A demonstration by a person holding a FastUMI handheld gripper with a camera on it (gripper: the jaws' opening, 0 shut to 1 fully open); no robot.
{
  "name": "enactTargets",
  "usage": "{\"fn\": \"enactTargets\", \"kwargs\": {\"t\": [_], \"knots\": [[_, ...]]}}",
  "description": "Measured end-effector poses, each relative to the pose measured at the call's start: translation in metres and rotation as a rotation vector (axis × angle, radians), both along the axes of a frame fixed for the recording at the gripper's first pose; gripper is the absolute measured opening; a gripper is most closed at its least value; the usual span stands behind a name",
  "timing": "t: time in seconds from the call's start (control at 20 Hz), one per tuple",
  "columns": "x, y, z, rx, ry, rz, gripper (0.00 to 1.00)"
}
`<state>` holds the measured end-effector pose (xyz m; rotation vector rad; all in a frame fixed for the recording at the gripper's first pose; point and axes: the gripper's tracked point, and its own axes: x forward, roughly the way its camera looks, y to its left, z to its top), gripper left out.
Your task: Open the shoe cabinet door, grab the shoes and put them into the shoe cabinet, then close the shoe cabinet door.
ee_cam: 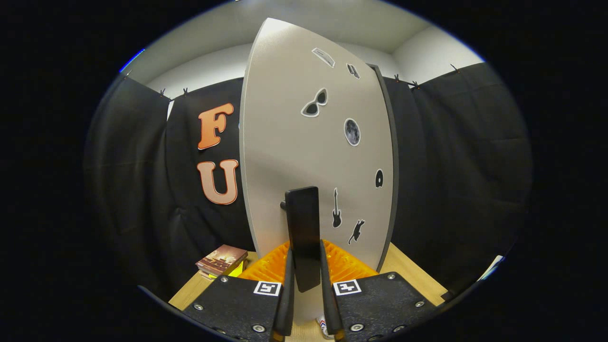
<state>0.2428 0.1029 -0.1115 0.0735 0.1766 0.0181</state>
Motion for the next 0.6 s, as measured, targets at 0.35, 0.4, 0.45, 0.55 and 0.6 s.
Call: {"fn": "enactTargets", "kwargs": {"t": [0.35,0.4,0.45,0.55,0.6], "knots": [[-0.025,-0.040,0.000,0.024,-0.017,0.075,0.25],[-0.028,-0.046,0.000,0.026,-0.021,0.083,0.25],[-0.030,-0.053,0.001,0.024,-0.025,0.088,0.25],[-0.036,-0.068,0.002,0.014,-0.032,0.097,0.25],[-0.038,-0.074,0.001,0.007,-0.032,0.102,0.24]]}}
